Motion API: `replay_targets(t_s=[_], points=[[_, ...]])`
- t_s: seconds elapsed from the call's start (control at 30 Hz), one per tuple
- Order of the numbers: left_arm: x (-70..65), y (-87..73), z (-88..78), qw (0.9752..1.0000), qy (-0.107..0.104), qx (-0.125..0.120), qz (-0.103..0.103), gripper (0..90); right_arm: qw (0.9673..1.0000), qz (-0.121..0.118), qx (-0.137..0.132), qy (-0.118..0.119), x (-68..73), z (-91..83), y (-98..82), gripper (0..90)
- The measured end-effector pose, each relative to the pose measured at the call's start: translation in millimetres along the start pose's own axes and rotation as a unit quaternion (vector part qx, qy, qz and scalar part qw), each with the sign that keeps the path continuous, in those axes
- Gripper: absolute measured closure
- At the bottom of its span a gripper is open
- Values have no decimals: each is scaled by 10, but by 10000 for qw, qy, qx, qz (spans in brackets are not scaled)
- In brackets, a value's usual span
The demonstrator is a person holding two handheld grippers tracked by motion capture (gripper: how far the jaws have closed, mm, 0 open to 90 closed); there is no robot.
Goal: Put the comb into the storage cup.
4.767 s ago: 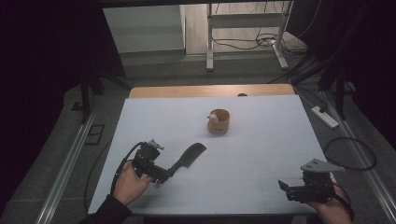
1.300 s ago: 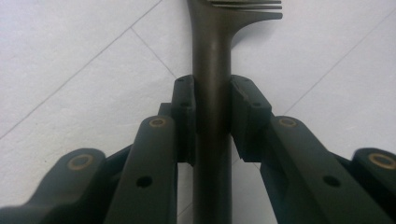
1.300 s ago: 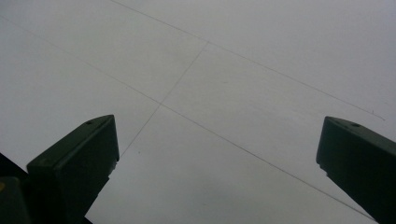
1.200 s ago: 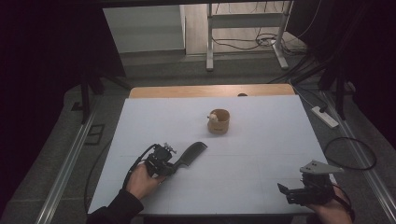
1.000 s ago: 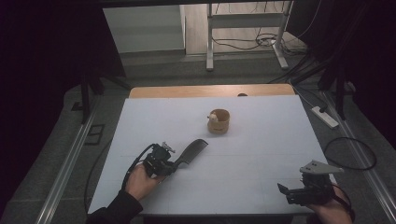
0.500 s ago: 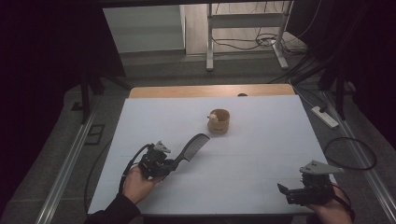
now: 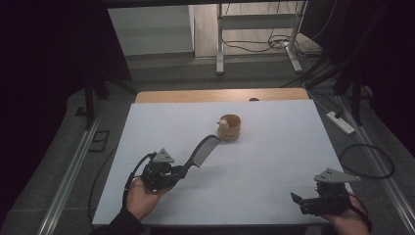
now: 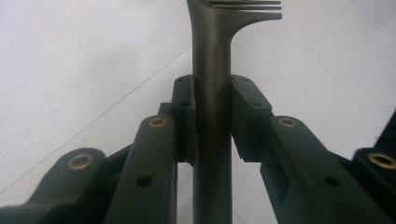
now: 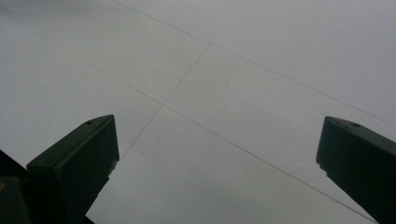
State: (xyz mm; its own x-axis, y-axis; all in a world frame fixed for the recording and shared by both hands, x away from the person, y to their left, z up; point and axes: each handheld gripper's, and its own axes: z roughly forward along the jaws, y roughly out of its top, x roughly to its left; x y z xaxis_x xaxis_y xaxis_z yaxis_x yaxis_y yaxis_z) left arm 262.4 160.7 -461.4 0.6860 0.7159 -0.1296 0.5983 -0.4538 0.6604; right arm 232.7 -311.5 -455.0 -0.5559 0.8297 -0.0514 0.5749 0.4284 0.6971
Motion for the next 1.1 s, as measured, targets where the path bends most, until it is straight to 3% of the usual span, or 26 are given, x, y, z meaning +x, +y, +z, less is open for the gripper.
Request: replay_targets(t_s=[0.73,1.1], points=[[-234,-110,-217,9983,-143,-520,203,720,10000,2,-8,10,-2,-2,0,0],[-303,-152,-264,9977,-138,-590,303,720,9999,21,-88,67,-8,-18,-2,0]])
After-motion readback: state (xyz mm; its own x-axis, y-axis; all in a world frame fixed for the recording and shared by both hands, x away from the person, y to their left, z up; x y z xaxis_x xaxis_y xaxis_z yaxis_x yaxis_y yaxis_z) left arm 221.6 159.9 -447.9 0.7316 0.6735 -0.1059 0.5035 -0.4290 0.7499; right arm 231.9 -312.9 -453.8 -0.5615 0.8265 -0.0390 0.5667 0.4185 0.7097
